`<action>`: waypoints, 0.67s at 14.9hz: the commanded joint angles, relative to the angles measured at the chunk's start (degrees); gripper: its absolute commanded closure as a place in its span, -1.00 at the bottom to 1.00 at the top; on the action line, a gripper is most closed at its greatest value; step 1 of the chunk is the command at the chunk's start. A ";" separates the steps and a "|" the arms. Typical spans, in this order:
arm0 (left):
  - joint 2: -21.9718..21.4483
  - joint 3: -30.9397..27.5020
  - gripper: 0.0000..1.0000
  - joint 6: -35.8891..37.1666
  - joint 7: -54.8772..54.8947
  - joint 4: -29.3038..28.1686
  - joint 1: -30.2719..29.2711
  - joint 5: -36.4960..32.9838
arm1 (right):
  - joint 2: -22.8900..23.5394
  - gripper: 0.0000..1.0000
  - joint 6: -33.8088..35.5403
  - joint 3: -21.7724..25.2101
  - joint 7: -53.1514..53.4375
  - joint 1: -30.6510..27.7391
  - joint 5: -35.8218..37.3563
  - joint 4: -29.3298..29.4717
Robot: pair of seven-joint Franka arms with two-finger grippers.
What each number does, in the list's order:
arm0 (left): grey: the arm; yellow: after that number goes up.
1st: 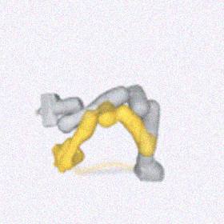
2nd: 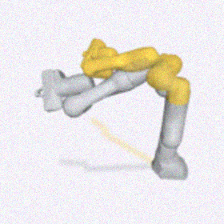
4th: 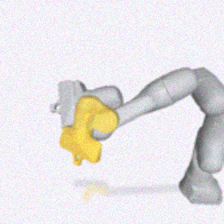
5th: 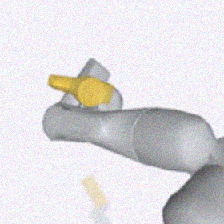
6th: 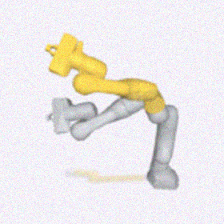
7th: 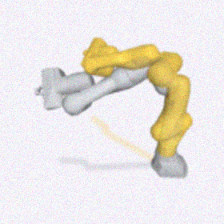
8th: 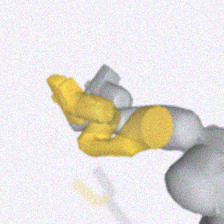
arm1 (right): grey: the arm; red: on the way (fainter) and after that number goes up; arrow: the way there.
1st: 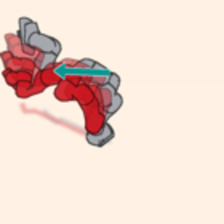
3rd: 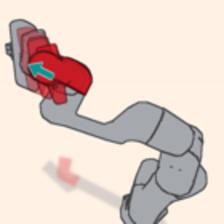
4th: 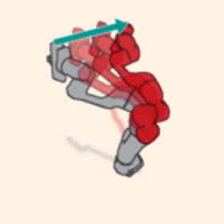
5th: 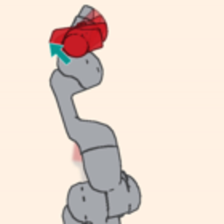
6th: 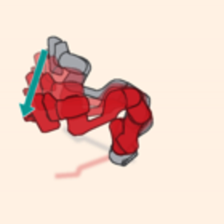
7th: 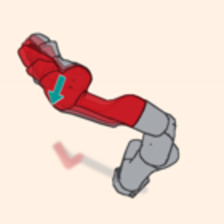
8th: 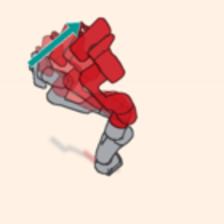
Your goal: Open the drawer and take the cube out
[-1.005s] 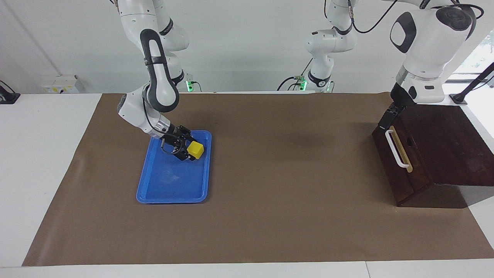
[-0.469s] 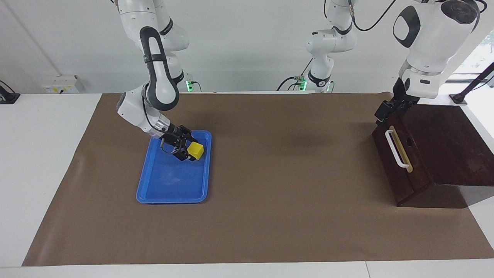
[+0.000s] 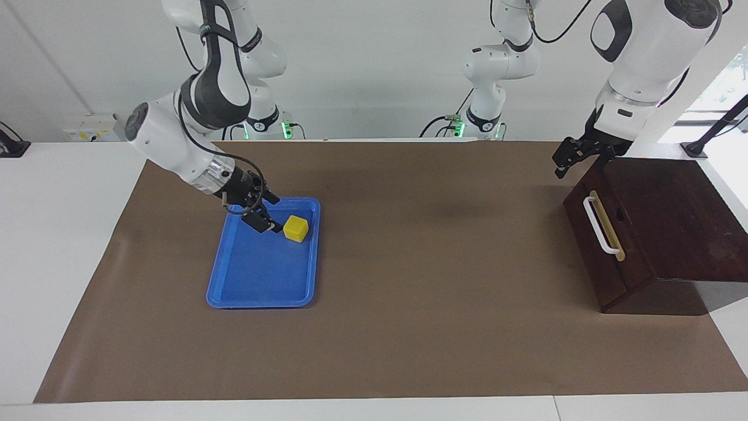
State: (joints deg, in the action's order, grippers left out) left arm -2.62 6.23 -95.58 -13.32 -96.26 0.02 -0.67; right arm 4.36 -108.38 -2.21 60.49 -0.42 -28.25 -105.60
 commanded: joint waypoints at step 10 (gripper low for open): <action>-1.07 -0.26 -1.00 5.84 11.21 -0.51 0.94 0.67 | -4.26 -1.00 22.06 -0.25 -64.14 -5.47 27.81 16.39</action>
State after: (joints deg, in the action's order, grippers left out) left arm -2.76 6.25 -91.29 -3.89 -96.29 1.10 -0.66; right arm 1.37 -88.10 -1.74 4.86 -4.46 -2.49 -89.74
